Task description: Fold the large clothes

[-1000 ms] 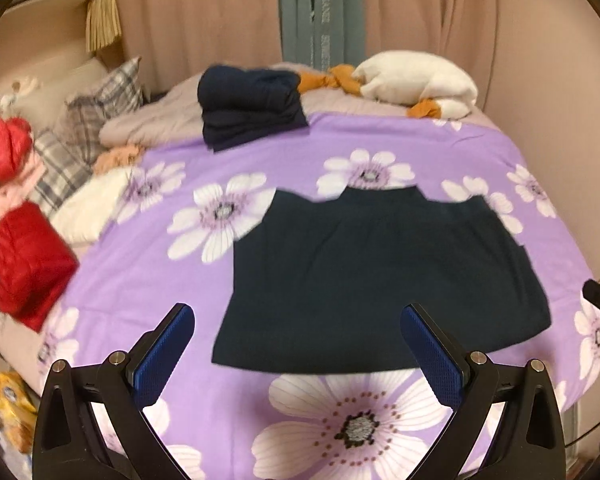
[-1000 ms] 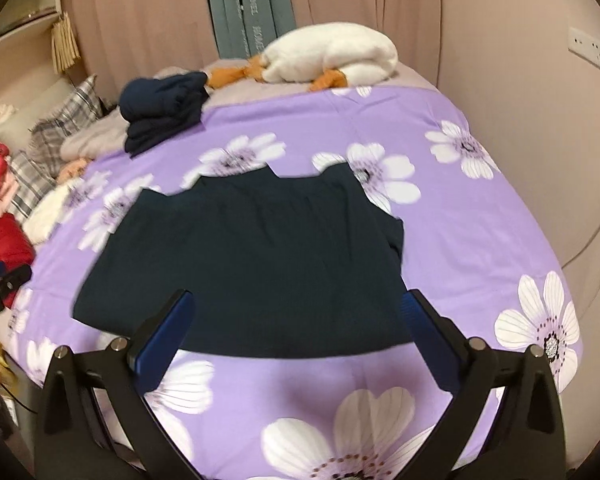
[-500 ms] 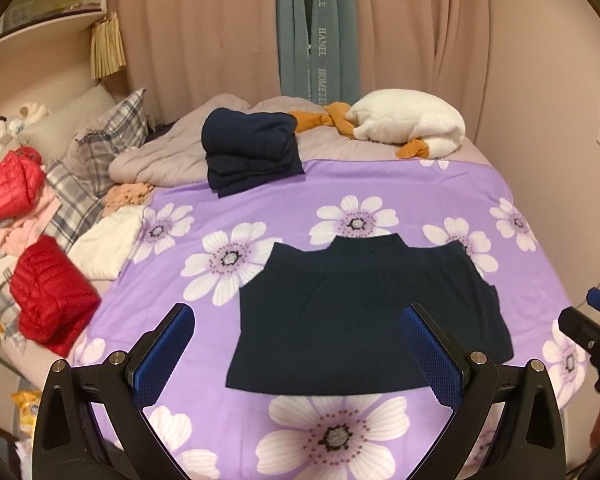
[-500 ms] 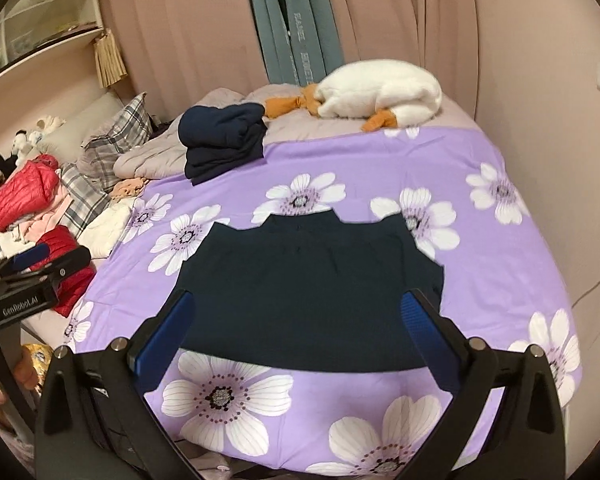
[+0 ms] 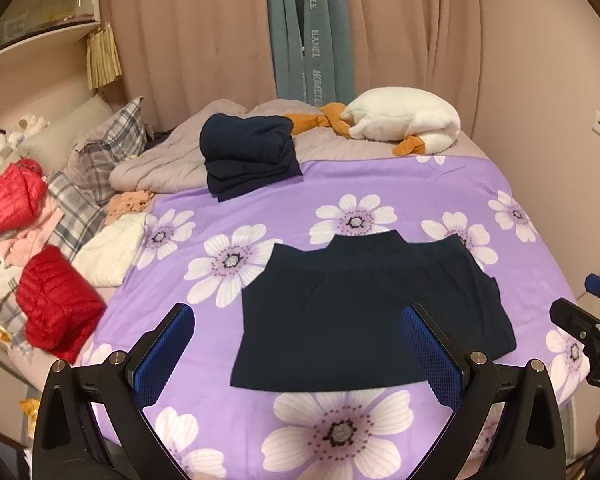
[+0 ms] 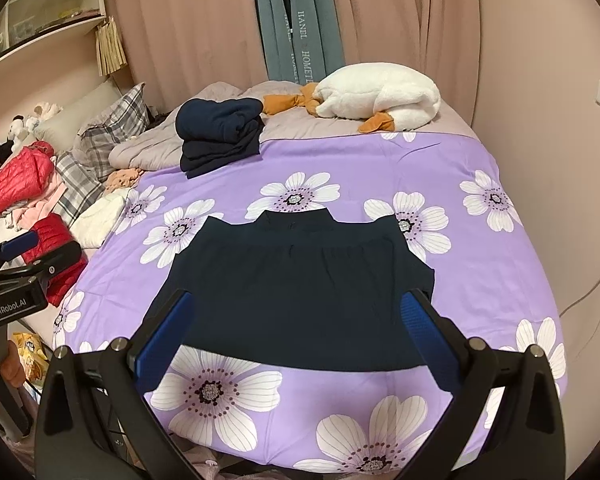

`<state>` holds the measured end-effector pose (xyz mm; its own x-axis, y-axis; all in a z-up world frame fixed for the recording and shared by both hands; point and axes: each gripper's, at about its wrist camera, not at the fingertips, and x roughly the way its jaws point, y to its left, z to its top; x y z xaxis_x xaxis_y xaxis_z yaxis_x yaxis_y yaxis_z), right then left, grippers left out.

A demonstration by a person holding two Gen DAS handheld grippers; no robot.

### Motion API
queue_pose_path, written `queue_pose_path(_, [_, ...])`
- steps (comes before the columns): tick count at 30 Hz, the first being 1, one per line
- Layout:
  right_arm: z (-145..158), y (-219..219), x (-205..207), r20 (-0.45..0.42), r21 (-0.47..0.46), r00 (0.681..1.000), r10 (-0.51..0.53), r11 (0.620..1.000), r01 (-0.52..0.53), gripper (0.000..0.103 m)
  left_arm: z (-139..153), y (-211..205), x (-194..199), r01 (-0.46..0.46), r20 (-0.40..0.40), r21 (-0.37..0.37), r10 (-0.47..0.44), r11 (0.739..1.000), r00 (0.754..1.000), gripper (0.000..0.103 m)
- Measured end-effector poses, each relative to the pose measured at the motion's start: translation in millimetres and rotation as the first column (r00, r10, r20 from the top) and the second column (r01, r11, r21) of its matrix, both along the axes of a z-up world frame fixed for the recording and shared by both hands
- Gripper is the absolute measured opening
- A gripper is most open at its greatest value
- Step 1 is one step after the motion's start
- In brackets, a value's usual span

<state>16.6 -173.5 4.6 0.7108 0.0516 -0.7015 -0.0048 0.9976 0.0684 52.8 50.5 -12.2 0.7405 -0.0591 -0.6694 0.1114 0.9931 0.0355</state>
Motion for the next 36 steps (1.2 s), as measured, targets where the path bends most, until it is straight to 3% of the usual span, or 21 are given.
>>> queue_pose_path(36, [-6,12,-3,-0.025,-0.003,0.999,0.026,1.0,-0.026,0.103,-6,2,-5,0.003,-0.005,0.023,-0.003,1.0,1.0,0.102])
